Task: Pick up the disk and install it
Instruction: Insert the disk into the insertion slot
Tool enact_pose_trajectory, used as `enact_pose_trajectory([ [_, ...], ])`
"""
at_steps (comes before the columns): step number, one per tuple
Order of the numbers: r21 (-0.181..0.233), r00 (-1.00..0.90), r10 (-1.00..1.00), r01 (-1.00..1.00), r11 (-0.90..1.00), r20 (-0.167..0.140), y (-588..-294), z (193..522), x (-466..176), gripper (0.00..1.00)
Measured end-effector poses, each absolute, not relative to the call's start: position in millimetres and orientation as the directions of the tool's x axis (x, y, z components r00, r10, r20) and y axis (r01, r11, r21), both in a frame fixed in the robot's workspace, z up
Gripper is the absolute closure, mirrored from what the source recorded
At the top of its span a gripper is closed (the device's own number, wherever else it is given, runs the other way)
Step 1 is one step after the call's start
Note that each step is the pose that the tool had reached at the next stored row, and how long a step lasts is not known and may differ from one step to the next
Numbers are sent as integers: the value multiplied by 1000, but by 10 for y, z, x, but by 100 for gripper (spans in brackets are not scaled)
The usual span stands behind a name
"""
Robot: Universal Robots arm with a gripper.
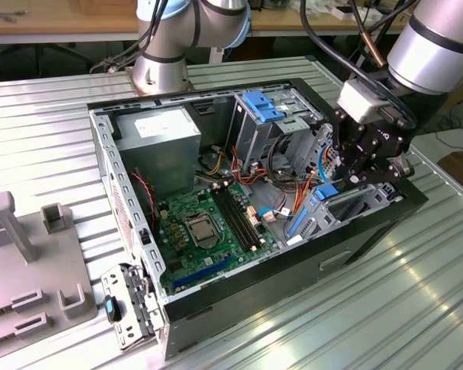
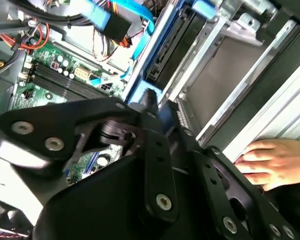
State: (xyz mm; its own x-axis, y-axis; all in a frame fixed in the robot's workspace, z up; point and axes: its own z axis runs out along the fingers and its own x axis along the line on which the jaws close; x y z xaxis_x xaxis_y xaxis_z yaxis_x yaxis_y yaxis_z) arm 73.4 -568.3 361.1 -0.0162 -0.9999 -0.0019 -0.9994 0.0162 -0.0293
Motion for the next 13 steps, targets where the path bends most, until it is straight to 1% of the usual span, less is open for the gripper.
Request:
enact_pose_trajectory([
  [2, -29, -16, -1000, -999, 16, -2, -5683, 3608, 800, 82],
  [3, -29, -16, -1000, -999, 16, -2, -5684, 3597, 924, 89],
  [7, -29, -16, -1000, -999, 16, -2, -5683, 3570, 1110, 89],
  [13, -29, -16, -1000, -999, 16, -2, -5683, 3567, 1131, 89],
])
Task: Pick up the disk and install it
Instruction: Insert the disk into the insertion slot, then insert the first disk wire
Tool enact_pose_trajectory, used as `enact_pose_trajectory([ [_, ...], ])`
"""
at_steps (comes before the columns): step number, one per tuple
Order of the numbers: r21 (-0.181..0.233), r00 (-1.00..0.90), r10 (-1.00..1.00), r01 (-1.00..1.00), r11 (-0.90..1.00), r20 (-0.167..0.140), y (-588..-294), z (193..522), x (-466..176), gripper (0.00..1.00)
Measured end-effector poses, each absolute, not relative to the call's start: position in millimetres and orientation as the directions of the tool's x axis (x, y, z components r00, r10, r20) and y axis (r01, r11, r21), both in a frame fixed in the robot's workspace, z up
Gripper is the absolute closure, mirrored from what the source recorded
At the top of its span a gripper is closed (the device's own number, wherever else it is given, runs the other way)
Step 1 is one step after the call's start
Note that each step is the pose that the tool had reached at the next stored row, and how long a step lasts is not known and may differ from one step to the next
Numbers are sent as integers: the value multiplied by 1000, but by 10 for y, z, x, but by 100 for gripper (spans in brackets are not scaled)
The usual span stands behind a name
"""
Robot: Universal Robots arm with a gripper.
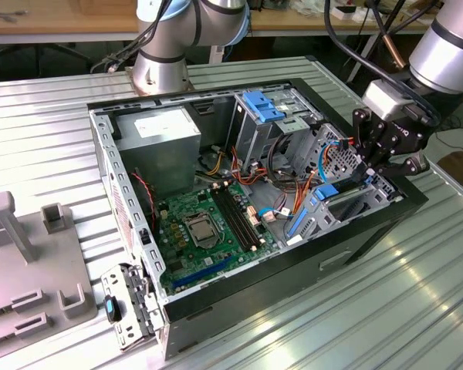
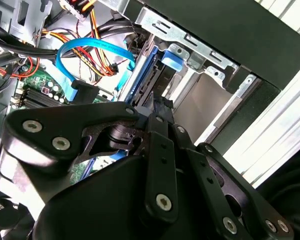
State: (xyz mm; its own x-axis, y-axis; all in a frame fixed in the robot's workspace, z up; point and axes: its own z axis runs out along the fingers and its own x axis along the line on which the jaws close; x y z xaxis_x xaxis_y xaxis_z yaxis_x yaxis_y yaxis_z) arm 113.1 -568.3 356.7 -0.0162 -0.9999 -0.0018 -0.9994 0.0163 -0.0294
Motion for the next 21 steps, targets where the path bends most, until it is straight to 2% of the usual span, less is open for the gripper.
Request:
enact_pose_trajectory([
  [21, -24, -11, -1000, -1000, 10, 2, -5654, 3655, 1286, 89],
])
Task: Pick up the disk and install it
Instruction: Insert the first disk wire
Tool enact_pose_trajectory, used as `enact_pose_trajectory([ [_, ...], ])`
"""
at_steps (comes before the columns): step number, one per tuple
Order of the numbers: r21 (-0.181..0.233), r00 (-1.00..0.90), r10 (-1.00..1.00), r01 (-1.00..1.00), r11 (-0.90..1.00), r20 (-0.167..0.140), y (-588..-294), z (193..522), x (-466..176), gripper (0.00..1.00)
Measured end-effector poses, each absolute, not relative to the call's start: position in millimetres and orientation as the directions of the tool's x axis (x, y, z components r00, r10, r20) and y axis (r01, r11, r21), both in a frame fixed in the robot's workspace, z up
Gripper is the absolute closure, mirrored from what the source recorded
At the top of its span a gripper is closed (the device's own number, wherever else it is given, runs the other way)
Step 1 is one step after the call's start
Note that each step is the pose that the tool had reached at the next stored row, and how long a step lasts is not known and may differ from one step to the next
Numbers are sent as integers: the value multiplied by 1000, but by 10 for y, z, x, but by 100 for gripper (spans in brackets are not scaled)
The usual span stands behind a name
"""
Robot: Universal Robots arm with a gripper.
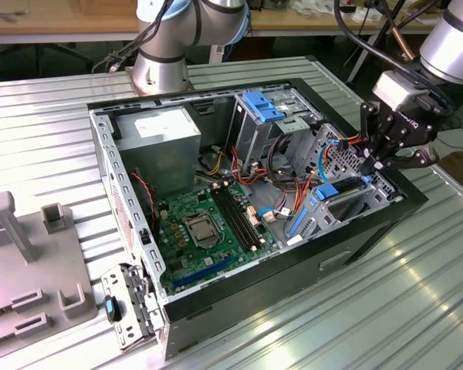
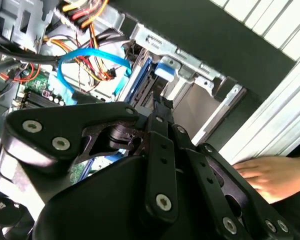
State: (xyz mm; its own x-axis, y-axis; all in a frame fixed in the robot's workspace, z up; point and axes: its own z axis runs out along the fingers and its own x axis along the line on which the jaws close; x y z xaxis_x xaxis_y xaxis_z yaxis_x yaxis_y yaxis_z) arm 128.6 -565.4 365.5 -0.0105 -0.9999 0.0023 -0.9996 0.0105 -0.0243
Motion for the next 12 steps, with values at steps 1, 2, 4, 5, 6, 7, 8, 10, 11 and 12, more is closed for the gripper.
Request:
enact_pose_trajectory([
  [1, -24, -10, -1000, -1000, 10, 4, -5639, 3656, 1291, 89],
  [2, -24, -11, -1000, -1000, 11, 7, -5607, 3665, 1291, 89],
  [4, -24, -11, -1000, -1000, 11, 14, -5565, 3720, 1292, 89],
  [5, -24, -12, -1000, -1000, 12, 14, -5554, 3732, 1292, 89],
  [6, -24, -13, -1000, -1000, 12, 15, -5545, 3739, 1292, 89],
  [7, -24, -13, -1000, -1000, 13, 15, -5515, 3755, 1295, 89],
  [8, -24, -16, -1000, -1000, 15, 16, -5484, 3763, 1295, 89],
  [10, -24, -22, -1000, -999, 22, 17, -5433, 3769, 1315, 89],
  [11, -24, -22, -1000, -999, 22, 16, -5409, 3769, 1330, 89],
  [12, -24, -22, -1000, -999, 22, 16, -5380, 3769, 1351, 89],
])
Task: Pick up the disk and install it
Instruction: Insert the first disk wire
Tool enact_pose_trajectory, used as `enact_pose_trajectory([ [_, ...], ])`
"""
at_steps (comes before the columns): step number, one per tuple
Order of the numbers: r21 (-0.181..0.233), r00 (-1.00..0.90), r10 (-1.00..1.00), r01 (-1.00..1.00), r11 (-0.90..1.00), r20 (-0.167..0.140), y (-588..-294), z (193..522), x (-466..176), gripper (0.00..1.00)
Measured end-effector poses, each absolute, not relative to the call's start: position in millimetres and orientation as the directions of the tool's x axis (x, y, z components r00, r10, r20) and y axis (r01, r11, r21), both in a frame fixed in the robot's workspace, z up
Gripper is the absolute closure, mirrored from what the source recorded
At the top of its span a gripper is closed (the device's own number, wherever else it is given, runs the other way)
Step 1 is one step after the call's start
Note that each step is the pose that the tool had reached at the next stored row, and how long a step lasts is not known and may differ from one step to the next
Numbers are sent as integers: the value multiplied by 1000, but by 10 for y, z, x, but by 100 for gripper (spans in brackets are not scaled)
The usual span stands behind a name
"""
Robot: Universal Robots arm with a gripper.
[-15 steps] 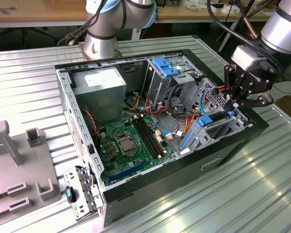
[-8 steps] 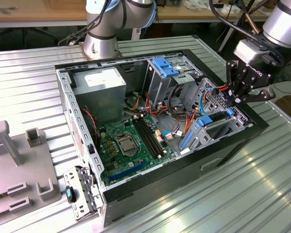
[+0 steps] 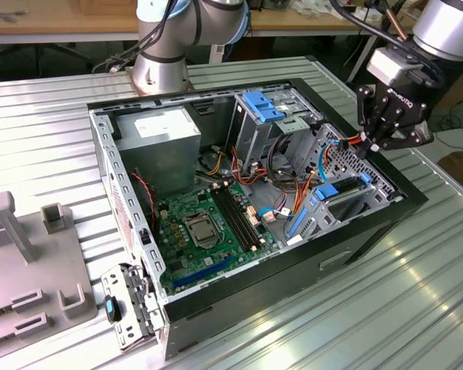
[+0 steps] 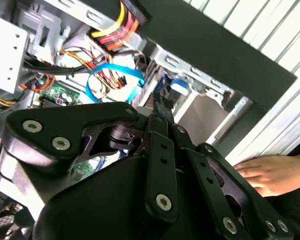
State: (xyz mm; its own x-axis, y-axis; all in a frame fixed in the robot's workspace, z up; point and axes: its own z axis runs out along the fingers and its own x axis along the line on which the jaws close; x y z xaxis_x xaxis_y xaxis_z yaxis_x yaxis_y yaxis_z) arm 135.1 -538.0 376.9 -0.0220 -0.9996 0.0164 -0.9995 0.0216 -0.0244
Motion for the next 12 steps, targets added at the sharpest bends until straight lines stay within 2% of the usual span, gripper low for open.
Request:
enact_pose_trajectory([
  [12, -23, -22, -1000, -1000, 22, 17, -5040, 3765, 1730, 89],
])
